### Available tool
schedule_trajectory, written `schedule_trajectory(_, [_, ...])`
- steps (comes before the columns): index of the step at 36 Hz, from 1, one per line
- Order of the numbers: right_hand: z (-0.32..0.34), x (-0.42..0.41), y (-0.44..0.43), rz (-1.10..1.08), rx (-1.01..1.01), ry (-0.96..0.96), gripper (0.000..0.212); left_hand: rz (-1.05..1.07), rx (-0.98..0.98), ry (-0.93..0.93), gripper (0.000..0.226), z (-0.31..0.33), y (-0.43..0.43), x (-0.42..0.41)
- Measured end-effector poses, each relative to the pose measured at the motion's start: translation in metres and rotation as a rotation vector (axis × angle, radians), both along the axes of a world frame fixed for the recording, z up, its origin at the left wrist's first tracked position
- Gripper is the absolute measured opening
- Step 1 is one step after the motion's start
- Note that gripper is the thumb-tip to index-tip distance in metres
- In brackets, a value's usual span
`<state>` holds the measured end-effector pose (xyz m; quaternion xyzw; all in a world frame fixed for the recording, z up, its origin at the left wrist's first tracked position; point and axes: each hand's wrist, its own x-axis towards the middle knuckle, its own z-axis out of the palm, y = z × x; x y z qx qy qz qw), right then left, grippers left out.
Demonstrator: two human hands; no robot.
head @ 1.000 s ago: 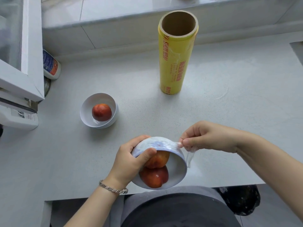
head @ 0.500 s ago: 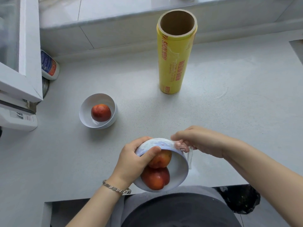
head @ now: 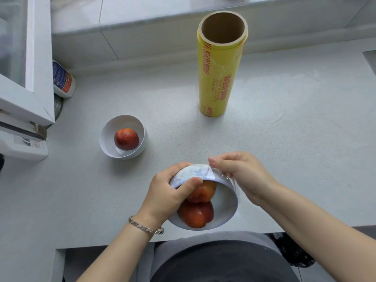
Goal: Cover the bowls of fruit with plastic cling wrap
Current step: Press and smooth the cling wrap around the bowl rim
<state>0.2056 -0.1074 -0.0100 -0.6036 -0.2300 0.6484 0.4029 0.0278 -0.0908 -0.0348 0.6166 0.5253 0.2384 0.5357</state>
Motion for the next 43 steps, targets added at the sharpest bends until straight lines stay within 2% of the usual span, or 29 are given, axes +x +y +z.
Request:
schedule_trajectory(4, [-0.001,-0.005,0.003,-0.125,0.015,-0.002,0.02,-0.007,0.054,-0.02,0.034,0.005,0.004,0.002])
schedule_trajectory(7, [-0.003,-0.008,0.006,-0.15,0.033,-0.033,0.023,0.023,0.084,-0.056,0.049,0.009,0.005,0.004])
schedule_trajectory(11, [-0.006,-0.007,0.011,-0.088,0.092,-0.179,0.02,0.068,0.06,-0.127,0.063,0.006,0.006,0.006])
schedule_trajectory(17, [-0.018,0.008,0.011,0.026,-0.001,-0.257,0.007,0.046,0.018,-0.179,0.065,0.007,0.005,0.008])
schedule_trajectory(19, [-0.012,0.013,0.01,-0.031,0.113,-0.259,0.007,0.053,0.014,-0.161,0.059,0.008,0.007,0.007])
schedule_trajectory(21, [0.002,0.019,0.007,-0.024,0.348,-0.263,0.013,0.052,0.006,-0.141,0.045,0.008,0.01,0.005])
schedule_trajectory(23, [0.015,0.018,0.001,0.154,0.544,-0.253,0.021,0.044,0.001,-0.137,0.037,0.008,0.011,0.004])
schedule_trajectory(26, [0.012,0.006,-0.01,0.457,0.639,-0.284,0.032,0.02,0.015,-0.136,0.029,0.008,0.012,0.002])
schedule_trajectory(31, [0.002,-0.001,-0.008,0.462,0.569,-0.316,0.036,0.036,0.035,-0.129,0.034,0.005,0.013,0.003])
schedule_trajectory(35, [-0.008,0.003,-0.003,0.51,0.42,-0.333,0.042,0.064,0.047,-0.126,0.061,0.001,0.01,0.002])
schedule_trajectory(37, [-0.012,0.009,-0.001,0.508,0.35,-0.294,0.057,0.065,0.037,-0.13,0.056,0.0,0.008,0.003])
schedule_trajectory(39, [-0.011,0.015,0.0,0.463,0.351,-0.29,0.078,0.083,0.034,-0.141,0.042,0.0,0.008,0.003])
schedule_trajectory(40, [-0.009,0.017,0.0,0.419,0.372,-0.287,0.08,0.099,0.03,-0.149,0.041,0.001,0.008,0.004])
schedule_trajectory(43, [-0.003,0.016,-0.005,0.38,0.466,-0.231,0.067,0.145,0.041,-0.159,0.061,0.001,0.01,0.004])
